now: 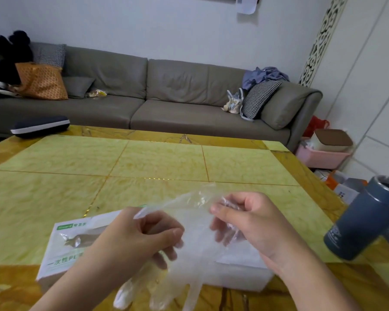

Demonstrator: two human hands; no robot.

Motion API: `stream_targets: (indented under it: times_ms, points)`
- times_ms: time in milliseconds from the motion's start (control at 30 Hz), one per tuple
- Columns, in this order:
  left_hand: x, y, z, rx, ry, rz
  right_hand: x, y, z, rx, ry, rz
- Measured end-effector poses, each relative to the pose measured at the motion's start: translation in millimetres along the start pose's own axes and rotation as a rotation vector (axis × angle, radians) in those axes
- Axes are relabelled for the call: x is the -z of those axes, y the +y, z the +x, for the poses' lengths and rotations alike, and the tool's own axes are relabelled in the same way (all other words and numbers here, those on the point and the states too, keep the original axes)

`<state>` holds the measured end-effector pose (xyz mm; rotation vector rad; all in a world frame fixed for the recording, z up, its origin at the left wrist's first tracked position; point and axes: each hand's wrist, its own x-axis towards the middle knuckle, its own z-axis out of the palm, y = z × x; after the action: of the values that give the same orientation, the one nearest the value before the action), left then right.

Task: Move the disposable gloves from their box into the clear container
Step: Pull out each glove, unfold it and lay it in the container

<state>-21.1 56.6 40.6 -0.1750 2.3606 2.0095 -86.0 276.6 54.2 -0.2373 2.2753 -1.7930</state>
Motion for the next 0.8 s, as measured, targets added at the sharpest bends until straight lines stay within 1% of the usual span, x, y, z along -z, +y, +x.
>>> stream_targets:
  times_ms: [33, 100, 200, 267, 367, 400, 433, 500, 533, 600, 667, 733, 800]
  points:
    - [-1, 2, 0, -0.012, -0.008, 0.006, 2, 2, 0, 0.002, 0.033, 0.009]
    - [-2, 3, 2, -0.008, 0.05, -0.031, 6, 7, 1, 0.012, 0.1, 0.039]
    - [-2, 2, 9, 0.069, 0.163, -0.208, 14, 13, 1, 0.028, 0.173, 0.085]
    - [-3, 1, 11, 0.122, 0.188, -0.319, 19, 12, -1, 0.018, 0.162, 0.113]
    - [-10, -1, 11, 0.096, 0.13, -0.301, 22, 10, -5, -0.007, 0.062, 0.103]
    - [-13, -1, 11, 0.08, 0.118, -0.311, 22, 11, -4, 0.001, 0.052, 0.085]
    - [-14, -2, 13, 0.075, 0.117, -0.353, 23, 12, -4, 0.012, 0.068, 0.087]
    - [-11, -4, 16, 0.093, 0.112, -0.552, 23, 15, -3, 0.034, 0.148, 0.154]
    - [-8, -4, 17, 0.105, 0.08, -0.66, 23, 15, -2, 0.038, 0.199, 0.209]
    - [-9, -2, 16, 0.121, -0.014, -0.745, 24, 14, -2, 0.036, 0.298, 0.32]
    - [-16, 1, 13, 0.176, -0.08, -0.722, 22, 15, -2, 0.044, 0.368, 0.377]
    - [-29, 4, 9, 0.224, -0.112, -0.672, 19, 18, -1, 0.063, 0.405, 0.365]
    - [-38, 0, 5, 0.177, -0.13, -0.601, 14, 19, -2, 0.081, 0.407, 0.312]
